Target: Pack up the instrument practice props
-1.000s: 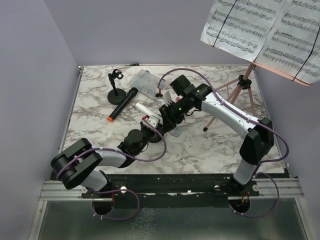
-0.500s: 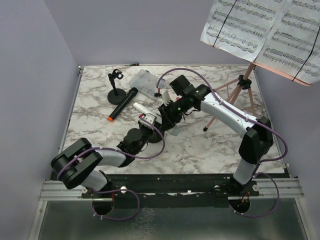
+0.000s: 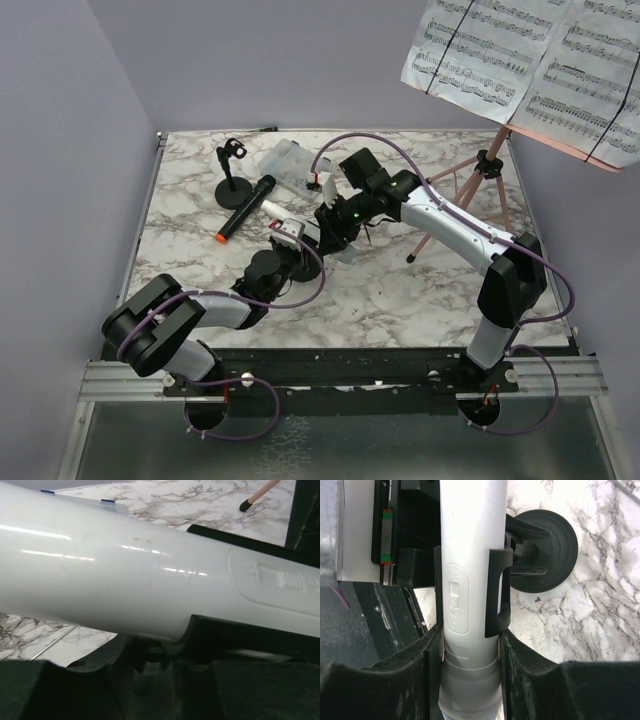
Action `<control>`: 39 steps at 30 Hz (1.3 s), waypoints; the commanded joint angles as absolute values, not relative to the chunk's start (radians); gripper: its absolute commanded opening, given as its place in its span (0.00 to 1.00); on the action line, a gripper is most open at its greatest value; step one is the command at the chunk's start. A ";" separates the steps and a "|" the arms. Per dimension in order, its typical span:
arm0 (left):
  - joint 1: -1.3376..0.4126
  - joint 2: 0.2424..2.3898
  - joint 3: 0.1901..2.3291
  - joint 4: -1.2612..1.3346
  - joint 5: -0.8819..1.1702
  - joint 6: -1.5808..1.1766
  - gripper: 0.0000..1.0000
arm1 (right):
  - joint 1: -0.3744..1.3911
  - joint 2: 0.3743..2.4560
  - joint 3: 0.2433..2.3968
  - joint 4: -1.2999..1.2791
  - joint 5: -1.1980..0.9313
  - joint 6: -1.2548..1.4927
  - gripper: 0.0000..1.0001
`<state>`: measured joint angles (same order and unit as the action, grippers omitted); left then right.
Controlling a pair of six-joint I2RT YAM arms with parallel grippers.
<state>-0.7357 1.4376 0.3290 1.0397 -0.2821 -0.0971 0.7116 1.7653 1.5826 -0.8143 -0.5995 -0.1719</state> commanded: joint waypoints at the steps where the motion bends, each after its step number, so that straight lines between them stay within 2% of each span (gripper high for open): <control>1: -0.593 1.459 0.344 0.931 -0.581 -0.165 0.00 | 0.721 1.696 1.555 -1.096 -0.644 -0.193 0.01; 11: -0.533 1.453 0.342 0.923 -0.588 -0.236 0.00 | 0.721 1.653 1.521 -1.144 -0.628 -0.243 0.00; 39: -0.520 1.396 0.327 0.914 -0.611 -0.258 0.00 | 0.721 1.491 1.417 -1.218 -0.519 -0.244 0.00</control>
